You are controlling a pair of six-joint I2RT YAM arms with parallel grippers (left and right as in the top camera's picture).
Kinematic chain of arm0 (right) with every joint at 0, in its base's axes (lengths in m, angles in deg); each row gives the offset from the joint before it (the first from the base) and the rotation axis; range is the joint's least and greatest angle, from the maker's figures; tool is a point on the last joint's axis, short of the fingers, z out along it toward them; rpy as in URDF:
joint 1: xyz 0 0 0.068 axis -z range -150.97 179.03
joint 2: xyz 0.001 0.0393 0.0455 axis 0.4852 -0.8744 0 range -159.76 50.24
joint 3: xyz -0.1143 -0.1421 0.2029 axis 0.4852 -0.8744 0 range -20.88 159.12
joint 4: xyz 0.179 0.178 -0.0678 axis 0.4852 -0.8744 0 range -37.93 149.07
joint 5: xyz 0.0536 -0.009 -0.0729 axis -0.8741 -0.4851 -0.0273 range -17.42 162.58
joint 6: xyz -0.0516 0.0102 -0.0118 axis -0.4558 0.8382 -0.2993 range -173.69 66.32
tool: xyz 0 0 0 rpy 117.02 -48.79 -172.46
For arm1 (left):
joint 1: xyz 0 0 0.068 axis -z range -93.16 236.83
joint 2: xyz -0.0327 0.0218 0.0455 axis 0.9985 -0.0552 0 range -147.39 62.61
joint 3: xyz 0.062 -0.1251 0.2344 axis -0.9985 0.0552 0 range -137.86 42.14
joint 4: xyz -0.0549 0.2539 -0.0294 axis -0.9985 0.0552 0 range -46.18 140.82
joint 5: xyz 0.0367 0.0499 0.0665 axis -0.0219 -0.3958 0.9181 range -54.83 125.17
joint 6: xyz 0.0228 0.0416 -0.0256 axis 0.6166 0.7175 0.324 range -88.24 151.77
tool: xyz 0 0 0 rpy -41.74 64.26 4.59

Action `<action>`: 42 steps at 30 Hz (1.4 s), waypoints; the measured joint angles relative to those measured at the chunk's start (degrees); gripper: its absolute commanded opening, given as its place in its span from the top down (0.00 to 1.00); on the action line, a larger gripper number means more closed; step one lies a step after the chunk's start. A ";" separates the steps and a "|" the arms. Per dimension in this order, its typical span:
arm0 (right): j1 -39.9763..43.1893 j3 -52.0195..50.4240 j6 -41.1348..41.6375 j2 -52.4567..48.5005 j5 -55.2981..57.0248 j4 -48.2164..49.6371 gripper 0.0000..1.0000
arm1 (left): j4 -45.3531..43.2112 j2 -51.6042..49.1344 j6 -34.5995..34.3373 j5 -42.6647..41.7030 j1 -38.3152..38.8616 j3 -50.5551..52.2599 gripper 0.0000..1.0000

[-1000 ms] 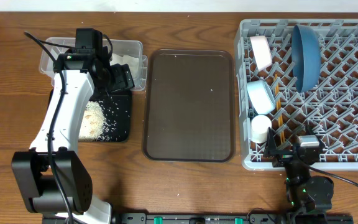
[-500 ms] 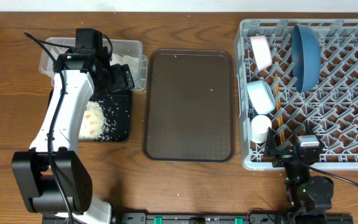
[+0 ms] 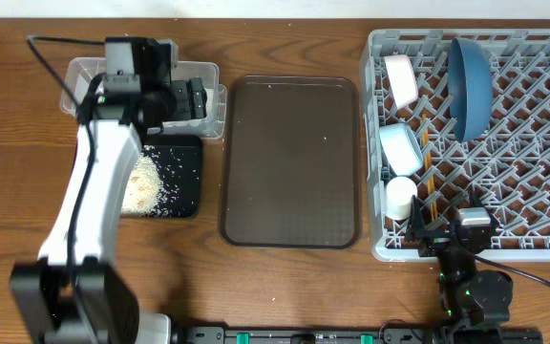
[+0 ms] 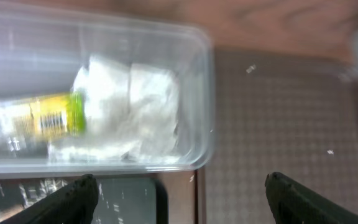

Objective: Sort waste into correct bins and load items into the dishwasher rack

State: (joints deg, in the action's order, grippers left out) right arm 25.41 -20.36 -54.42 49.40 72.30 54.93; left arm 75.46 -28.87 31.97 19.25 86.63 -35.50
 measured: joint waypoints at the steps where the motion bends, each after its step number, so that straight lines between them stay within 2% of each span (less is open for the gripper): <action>1: 0.00 0.00 0.00 0.00 0.00 0.00 0.01 | -1.01 1.99 1.29 -0.50 0.13 1.05 0.12; 7: 0.00 0.00 0.00 0.00 0.00 -0.02 0.01 | -10.49 16.57 6.51 -1.86 0.26 13.14 0.12; 15: 0.00 0.00 -0.04 0.02 0.02 0.00 0.01 | -27.54 37.35 8.87 -1.97 0.26 39.69 0.12; 20: 0.00 0.00 -0.15 0.02 0.02 -0.02 0.01 | -33.44 51.87 9.09 -1.88 0.26 54.80 0.11; 25: 0.00 0.00 -0.15 0.02 0.02 0.00 0.01 | -34.56 65.29 9.07 -1.51 0.26 64.96 0.12; 32: 0.00 0.00 -0.17 0.02 0.02 0.00 0.01 | -34.67 78.49 9.07 -0.42 0.26 73.83 0.12; 42: 0.00 0.00 -0.17 0.02 0.02 0.00 0.01 | -31.45 87.58 8.81 1.60 0.26 76.74 0.12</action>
State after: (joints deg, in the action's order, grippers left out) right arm 25.41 -20.36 -54.59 49.42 72.32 54.93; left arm 44.01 58.71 40.78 20.85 86.89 41.24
